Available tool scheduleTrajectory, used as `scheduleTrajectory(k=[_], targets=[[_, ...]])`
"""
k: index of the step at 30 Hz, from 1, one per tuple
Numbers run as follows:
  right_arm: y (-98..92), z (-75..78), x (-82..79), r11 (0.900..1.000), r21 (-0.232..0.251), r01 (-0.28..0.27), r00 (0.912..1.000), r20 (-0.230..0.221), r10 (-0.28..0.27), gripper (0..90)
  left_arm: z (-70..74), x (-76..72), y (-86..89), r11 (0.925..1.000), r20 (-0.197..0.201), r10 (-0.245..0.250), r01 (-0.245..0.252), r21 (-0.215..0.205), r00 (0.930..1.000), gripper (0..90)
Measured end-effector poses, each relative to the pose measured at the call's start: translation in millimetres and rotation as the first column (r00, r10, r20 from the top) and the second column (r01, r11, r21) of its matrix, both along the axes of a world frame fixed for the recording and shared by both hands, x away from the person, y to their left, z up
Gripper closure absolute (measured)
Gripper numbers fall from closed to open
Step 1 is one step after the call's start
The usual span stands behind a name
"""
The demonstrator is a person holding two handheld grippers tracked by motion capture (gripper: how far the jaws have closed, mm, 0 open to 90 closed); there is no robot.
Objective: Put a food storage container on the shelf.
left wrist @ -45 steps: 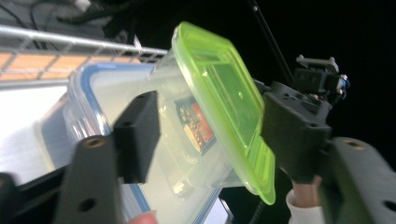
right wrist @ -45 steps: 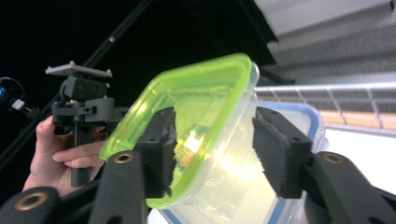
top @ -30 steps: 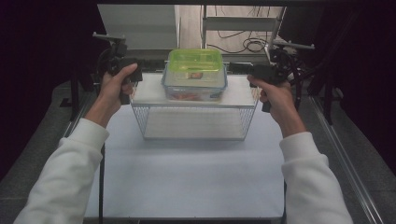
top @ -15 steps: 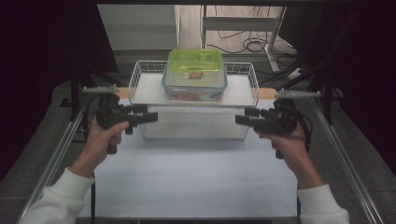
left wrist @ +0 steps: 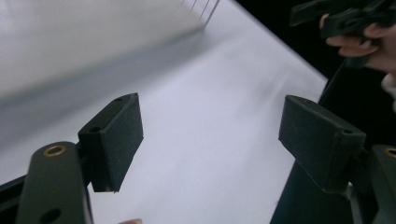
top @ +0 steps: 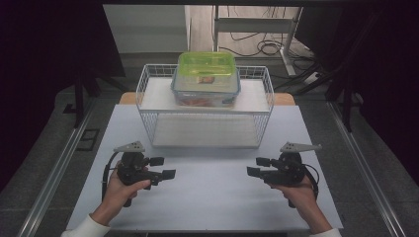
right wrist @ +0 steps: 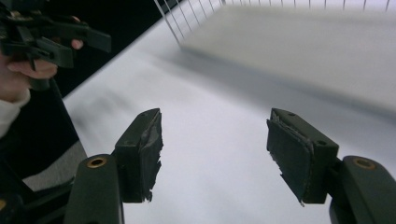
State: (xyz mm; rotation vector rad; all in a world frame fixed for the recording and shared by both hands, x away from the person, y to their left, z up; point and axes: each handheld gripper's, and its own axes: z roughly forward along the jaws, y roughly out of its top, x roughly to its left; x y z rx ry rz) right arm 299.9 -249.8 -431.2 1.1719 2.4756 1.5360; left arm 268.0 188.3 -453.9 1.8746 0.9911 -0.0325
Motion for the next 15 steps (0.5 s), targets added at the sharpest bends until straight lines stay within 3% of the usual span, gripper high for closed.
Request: scheduleTrajectory(k=[5,15], targets=[[2.6,-21.9,1.1,0.999,-0.044,-0.006,0.9990,-0.045,0.004,35.4,-10.0,-0.2,-2.7,0.9991,-0.003,0.005,-0.005,0.042,1.0000,21.1],[0.4,-21.3,0.3,0.999,-0.036,0.011,0.9994,-0.032,-0.012,35.0,-17.2,-0.7,-1.5,0.9976,-0.005,0.017,-0.017,0.068,0.9998,21.2]])
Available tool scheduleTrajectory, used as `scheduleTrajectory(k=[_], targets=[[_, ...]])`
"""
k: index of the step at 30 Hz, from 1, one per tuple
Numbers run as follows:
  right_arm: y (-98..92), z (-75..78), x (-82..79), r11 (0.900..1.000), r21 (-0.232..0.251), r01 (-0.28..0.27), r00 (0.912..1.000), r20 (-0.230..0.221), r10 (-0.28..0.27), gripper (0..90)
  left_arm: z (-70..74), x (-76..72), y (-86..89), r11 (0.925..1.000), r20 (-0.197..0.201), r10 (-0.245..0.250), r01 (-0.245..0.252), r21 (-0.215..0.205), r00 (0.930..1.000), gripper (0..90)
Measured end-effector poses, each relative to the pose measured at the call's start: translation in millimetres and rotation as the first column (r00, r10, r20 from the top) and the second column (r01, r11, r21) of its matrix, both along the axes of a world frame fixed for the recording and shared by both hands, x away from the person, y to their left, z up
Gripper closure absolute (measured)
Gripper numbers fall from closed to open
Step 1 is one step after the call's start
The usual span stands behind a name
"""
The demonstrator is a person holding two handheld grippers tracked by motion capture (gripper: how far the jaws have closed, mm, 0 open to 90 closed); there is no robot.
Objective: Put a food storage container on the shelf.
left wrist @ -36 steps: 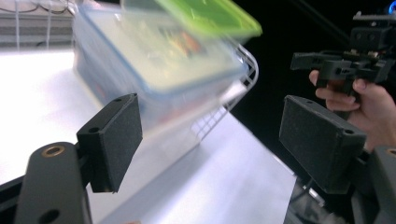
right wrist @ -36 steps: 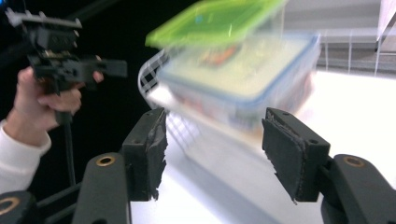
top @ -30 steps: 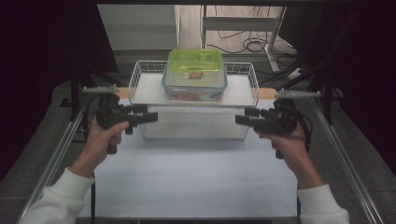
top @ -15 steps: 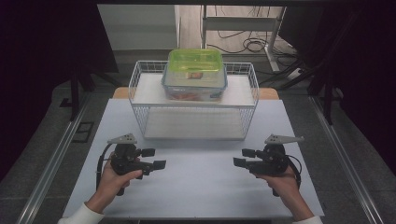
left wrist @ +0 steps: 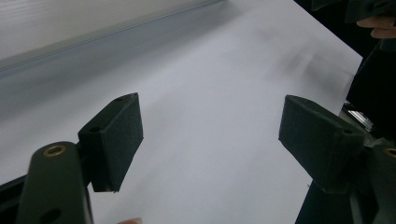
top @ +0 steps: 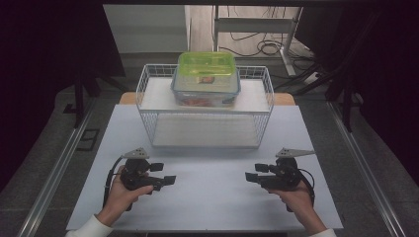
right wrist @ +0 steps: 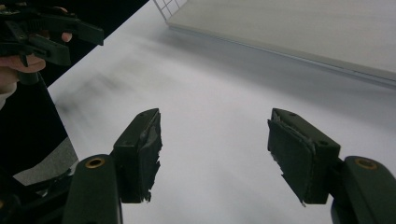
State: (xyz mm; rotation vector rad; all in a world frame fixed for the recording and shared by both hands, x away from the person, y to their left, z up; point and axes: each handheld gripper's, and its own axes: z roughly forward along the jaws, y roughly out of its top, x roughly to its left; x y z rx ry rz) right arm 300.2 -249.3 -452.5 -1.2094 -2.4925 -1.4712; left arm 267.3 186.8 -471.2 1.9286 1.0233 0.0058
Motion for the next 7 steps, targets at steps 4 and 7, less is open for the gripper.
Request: scheduleTrajectory(k=[4,7], targets=[[-1.1,-1.5,0.0,1.000,-0.002,0.002,1.0000,-0.002,-0.002,34.5,0.6,-0.1,1.6,0.9999,0.004,0.009,-0.009,-0.004,0.9999,21.2],[-0.8,-1.5,-0.3,1.000,-0.003,-0.002,1.0000,0.006,0.002,33.6,0.5,-0.1,2.5,0.9999,0.006,0.016,-0.016,0.000,0.9999,21.2]])
